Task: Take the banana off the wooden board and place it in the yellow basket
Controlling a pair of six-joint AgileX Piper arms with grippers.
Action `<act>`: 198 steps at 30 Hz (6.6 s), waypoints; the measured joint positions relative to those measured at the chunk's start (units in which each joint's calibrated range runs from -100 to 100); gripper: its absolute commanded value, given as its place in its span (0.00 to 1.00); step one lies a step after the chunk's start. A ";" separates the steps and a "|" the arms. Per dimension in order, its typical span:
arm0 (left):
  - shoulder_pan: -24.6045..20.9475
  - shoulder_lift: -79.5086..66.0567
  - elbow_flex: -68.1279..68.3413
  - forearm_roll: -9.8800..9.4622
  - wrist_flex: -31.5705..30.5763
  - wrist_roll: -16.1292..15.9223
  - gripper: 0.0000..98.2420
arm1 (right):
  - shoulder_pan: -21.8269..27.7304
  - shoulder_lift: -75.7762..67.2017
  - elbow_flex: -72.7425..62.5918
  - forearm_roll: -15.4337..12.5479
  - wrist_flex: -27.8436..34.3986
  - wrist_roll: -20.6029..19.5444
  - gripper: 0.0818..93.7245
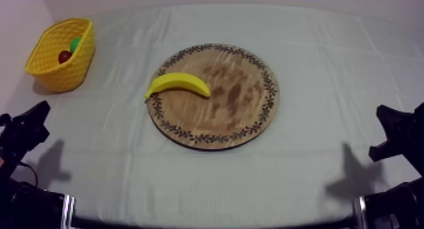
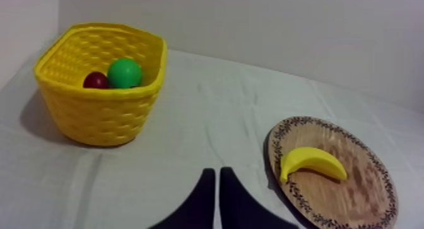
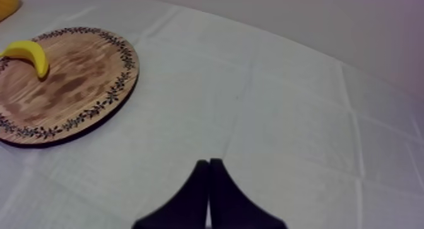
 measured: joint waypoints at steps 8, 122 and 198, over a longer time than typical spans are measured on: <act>0.00 0.00 0.00 0.00 0.00 0.00 0.00 | 0.00 0.00 0.00 0.00 0.00 0.00 0.00; 18.44 112.64 -95.31 1.96 50.10 -26.35 0.82 | 0.00 0.00 0.00 0.00 0.00 0.01 0.00; 18.58 132.80 -106.96 1.23 53.41 -25.83 0.13 | 0.00 0.00 0.00 0.00 0.00 0.01 0.00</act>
